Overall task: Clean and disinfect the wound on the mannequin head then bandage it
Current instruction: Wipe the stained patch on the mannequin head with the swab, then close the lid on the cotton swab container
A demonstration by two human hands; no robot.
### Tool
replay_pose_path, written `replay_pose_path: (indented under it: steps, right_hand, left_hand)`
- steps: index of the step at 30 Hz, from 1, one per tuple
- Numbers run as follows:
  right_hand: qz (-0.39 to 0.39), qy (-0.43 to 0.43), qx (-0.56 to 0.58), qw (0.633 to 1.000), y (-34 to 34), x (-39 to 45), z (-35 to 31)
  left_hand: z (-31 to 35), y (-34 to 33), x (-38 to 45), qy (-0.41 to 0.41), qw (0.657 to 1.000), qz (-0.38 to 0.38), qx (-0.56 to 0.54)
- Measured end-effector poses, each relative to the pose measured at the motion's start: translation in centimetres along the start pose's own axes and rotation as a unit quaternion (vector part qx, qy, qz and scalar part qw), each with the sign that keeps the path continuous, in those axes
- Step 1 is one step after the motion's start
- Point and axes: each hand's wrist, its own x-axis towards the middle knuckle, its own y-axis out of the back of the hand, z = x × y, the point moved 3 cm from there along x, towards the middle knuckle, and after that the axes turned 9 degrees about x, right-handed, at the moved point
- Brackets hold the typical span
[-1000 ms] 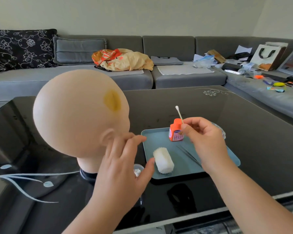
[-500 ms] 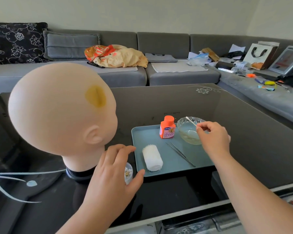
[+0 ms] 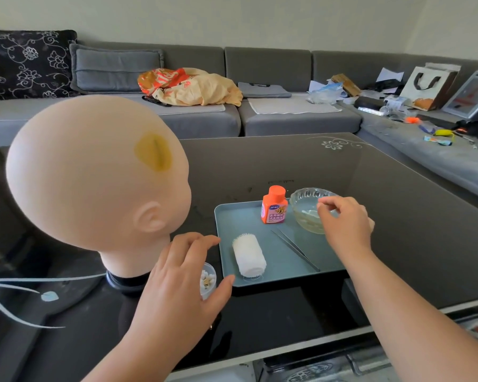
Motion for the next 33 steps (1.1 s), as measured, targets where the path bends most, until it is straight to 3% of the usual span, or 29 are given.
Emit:
replay_pose_path:
  steps: [6,12,17,21,33]
  right_hand:
    - [-0.036,0.062,0.132,0.989,-0.3,-1.8,-2.8]
    - [-0.185,0.1,0.235,0.949,-0.9,-5.9,-6.4]
    - [-0.309,0.11,0.224,0.918,-1.9,-9.6,-8.3]
    - [-0.362,0.151,0.152,0.907,-3.1,-11.8,-9.2]
    - [-0.377,0.222,0.053,0.898,-5.7,-14.7,-9.4]
  left_hand:
    - [-0.5,0.4,-0.4,-0.001,1.0,-0.015,0.008]
    - [-1.8,0.4,-1.2,0.005,0.998,-0.05,0.043]
    - [-3.4,0.5,-2.0,0.025,0.994,-0.085,0.071]
    - [-4.5,0.4,-2.5,0.046,0.989,-0.112,0.088]
    - [-6.2,-0.8,-2.8,0.072,0.976,-0.162,0.126]
